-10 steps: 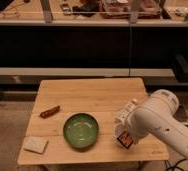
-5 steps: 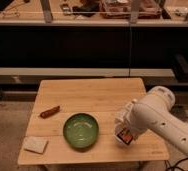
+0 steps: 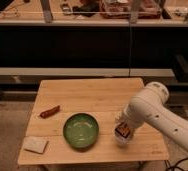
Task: Place the eraser in the ceramic cup
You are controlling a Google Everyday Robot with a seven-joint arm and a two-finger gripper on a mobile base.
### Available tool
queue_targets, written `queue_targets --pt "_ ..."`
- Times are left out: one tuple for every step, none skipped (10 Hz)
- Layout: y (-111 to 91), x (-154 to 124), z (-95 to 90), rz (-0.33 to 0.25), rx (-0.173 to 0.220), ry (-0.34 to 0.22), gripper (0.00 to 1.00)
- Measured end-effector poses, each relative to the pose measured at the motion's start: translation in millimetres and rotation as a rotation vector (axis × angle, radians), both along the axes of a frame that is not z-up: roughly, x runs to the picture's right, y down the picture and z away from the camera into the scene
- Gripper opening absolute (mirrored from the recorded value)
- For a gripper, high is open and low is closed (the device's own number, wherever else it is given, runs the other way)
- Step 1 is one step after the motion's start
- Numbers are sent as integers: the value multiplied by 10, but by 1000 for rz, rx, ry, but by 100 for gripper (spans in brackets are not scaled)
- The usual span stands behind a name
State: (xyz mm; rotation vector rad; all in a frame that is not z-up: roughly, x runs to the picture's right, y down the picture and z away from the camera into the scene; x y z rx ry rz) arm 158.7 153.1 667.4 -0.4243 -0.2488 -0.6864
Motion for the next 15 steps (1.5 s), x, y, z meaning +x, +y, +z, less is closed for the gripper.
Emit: queue_targets --pt "14 19 50 2 -3 2 0" --pt "36 37 100 3 -7 4 0" --pt "51 43 144 2 -9 4 0" --pt "38 78 174 4 -2 10 0" --pt "37 93 190 10 2 10 0" --pt "29 76 215 14 8 5 0" --pt "21 46 253 17 14 -2 0" --pt "21 36 268 19 16 -6 0" --pt "25 36 286 22 19 -8 0" --pt "33 38 309 23 19 -10 0" --pt "37 31 332 20 18 -12 0" --pt "36 20 355 15 18 -14 0" --pt "29 12 367 10 17 -15 0" --pt "15 11 361 5 18 -14 0" --pt "10 1 348 2 18 -14 0"
